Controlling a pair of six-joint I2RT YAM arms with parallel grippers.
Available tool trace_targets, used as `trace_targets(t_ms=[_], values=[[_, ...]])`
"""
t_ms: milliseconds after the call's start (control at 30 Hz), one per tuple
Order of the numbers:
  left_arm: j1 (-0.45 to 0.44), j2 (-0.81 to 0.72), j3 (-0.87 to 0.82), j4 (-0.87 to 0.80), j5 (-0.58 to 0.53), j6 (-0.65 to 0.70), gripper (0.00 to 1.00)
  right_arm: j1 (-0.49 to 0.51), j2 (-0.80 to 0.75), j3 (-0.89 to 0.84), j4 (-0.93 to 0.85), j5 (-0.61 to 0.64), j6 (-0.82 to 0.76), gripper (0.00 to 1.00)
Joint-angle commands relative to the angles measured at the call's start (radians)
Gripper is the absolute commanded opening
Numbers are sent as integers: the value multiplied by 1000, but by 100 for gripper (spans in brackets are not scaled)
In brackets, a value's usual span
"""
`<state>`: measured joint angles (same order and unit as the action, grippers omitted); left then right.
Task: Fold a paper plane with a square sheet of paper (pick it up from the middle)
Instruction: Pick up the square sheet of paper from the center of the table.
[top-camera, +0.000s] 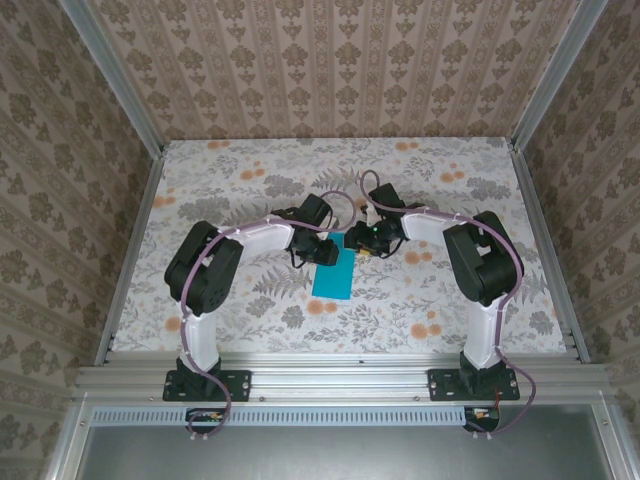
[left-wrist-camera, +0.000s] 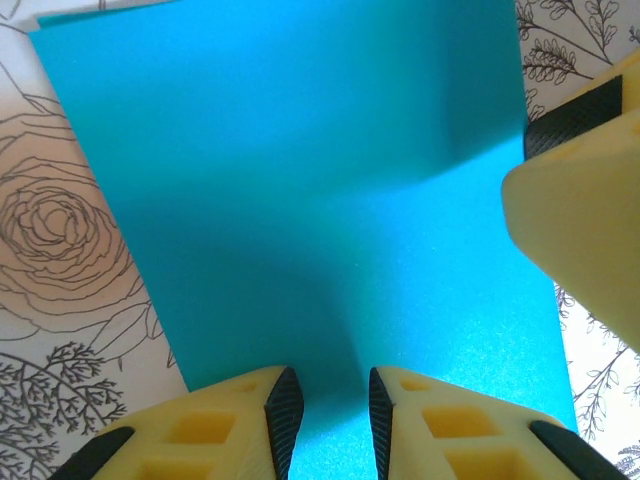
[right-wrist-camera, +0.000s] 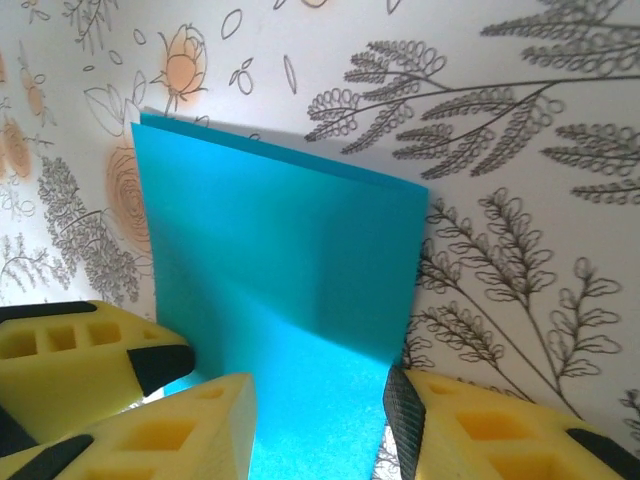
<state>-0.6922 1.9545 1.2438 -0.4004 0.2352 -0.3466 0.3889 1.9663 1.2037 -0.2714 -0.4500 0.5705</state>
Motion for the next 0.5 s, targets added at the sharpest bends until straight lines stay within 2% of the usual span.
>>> trace_targets(t_ms=[0,300,467], values=[[9,26,-59,-116,-5,-7,31,-10,-28,28,-73,85,-42,45],[23,0,-55,-123,10,-8,31,-23,34,90,-86,108,-66,47],[28,4,-51,-121,19,-6,31,-24,67,118,-52,61,-63,47]])
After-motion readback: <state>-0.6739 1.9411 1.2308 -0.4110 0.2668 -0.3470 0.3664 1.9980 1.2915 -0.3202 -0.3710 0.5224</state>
